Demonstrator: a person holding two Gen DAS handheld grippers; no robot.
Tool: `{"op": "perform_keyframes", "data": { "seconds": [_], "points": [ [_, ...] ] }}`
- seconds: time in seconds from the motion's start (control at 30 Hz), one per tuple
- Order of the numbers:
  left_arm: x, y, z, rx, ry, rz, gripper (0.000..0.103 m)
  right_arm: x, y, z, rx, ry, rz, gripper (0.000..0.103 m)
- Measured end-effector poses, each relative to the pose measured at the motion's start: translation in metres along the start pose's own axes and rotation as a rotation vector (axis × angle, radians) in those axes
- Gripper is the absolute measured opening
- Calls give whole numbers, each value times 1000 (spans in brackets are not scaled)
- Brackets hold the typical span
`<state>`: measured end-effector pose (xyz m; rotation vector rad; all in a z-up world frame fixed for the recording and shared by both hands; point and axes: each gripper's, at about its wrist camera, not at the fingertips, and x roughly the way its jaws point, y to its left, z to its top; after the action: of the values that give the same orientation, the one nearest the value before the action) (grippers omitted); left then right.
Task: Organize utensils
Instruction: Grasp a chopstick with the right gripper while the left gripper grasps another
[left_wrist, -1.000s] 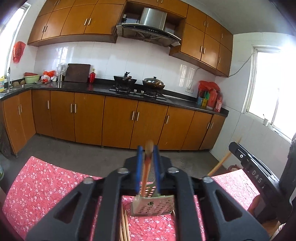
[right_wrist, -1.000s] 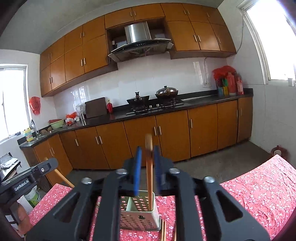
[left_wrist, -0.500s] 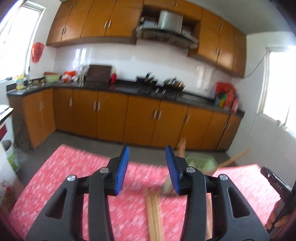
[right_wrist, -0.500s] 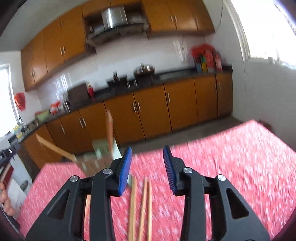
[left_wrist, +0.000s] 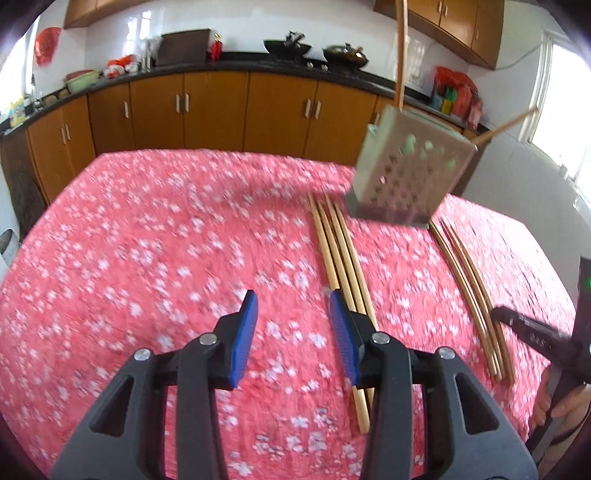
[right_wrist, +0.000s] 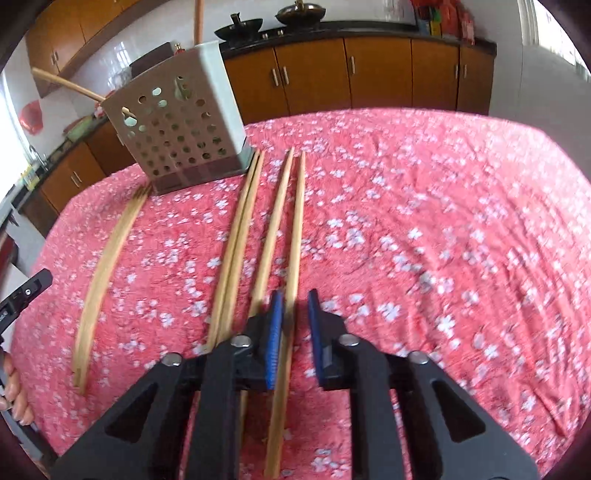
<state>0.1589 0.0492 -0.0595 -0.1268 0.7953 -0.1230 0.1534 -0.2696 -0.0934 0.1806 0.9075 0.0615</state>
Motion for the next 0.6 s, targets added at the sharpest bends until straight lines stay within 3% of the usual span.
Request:
{"op": "perform_keyframes", "data": {
  "seconds": [0.23, 0.37, 0.6],
  "points": [
    [14, -19, -6, 35, 50, -69, 30, -1, -31, 8, 108, -18, -82, 7],
    [25, -27, -11, 59, 86, -70, 21, -4, -30, 5, 78, -21, -94, 8],
    [41, -36, -12, 92, 124, -23, 17, 0, -25, 5, 59, -17, -85, 8]
  ]
}}
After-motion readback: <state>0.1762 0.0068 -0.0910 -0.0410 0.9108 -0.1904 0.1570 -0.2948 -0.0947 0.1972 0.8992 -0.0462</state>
